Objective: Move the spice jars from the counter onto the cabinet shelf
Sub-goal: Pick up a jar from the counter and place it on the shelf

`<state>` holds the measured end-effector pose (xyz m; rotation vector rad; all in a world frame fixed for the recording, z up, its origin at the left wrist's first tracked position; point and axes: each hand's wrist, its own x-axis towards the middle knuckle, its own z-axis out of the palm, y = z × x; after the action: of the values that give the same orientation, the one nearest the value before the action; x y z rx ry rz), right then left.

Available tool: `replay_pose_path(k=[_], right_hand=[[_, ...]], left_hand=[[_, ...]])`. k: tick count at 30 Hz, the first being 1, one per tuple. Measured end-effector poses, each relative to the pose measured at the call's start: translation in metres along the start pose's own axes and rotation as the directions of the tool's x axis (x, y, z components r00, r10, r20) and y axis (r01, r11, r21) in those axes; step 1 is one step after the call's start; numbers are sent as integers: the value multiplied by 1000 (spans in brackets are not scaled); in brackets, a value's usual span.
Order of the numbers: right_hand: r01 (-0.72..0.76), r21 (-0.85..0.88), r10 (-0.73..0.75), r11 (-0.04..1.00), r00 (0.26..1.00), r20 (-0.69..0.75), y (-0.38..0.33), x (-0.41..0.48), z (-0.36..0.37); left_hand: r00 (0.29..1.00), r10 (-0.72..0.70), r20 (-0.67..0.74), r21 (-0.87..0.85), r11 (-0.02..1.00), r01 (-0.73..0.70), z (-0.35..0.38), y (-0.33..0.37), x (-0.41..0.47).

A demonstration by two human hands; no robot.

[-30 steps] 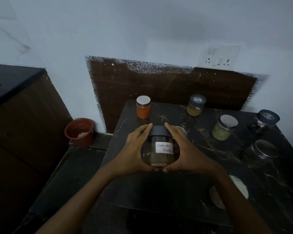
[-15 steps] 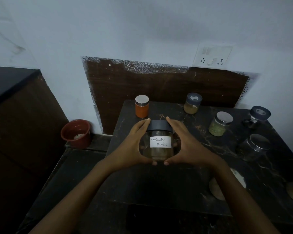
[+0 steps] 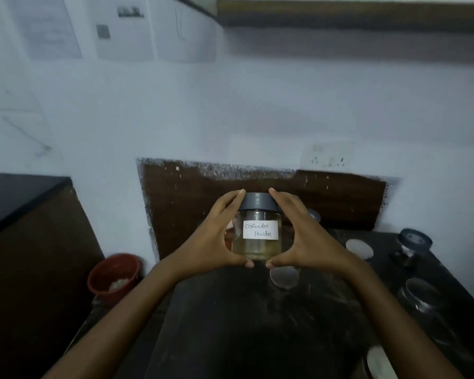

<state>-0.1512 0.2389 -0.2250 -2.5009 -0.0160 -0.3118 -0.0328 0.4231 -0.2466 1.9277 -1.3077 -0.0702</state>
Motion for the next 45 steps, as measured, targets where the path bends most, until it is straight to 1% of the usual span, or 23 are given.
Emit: replay_pose_path(k=[3,7,9,13,18,22,25,26,28,30,33,35,37,40,43,45], right_hand=[[88,-26,-89,996,994,-55,1,34,-34],[186,-38,-189,982,973,-130,-4,74,-85],[241,-72,-250,968,954,-164,-10,94,-112],[330,-213,-376,920,896,-236,-21,133,-165],[415,-276,-488,867,818,-304,-34,177,-221],[463,-327,-560,824,756,-340,-40,209,-254],[474,-396,-611,787,692,-385,-48,235,-271],[476,-404,-619,781,672,-406,-50,245,-275],[472,-420,-629,775,645,-434,-55,265,-279],[434,-453,-620,779,640,-453,-59,284,-280],[369,-475,-586,799,658,-474,-63,311,-280],[354,-474,-571,806,673,-469,-62,326,-281],[333,-485,-559,809,692,-457,-59,338,-280],[342,-456,-545,822,708,-449,-54,353,-279],[390,-396,-544,831,718,-435,-57,362,-277],[412,-331,-526,849,719,-455,-60,368,-273]], left_hand=[[998,42,-51,25,999,-40,-23,11,40],[985,139,-102,158,980,-122,-59,27,94],[975,179,-132,219,965,-148,-78,40,120],[939,278,-201,366,911,-191,-113,69,167],[897,353,-265,444,871,-211,-152,96,217],[863,396,-313,513,835,-196,-179,109,249],[831,445,-333,599,781,-178,-200,115,270],[819,456,-348,646,750,-143,-206,117,277],[801,454,-391,744,668,-16,-214,119,290],[785,431,-445,779,618,102,-217,116,303],[746,395,-536,752,625,210,-215,101,321],[710,361,-605,689,684,240,-209,89,329],[701,322,-637,615,760,210,-199,80,334],[732,293,-616,579,797,169,-185,67,339],[793,220,-567,577,794,192,-177,56,342],[817,189,-545,590,778,214,-176,53,345]])
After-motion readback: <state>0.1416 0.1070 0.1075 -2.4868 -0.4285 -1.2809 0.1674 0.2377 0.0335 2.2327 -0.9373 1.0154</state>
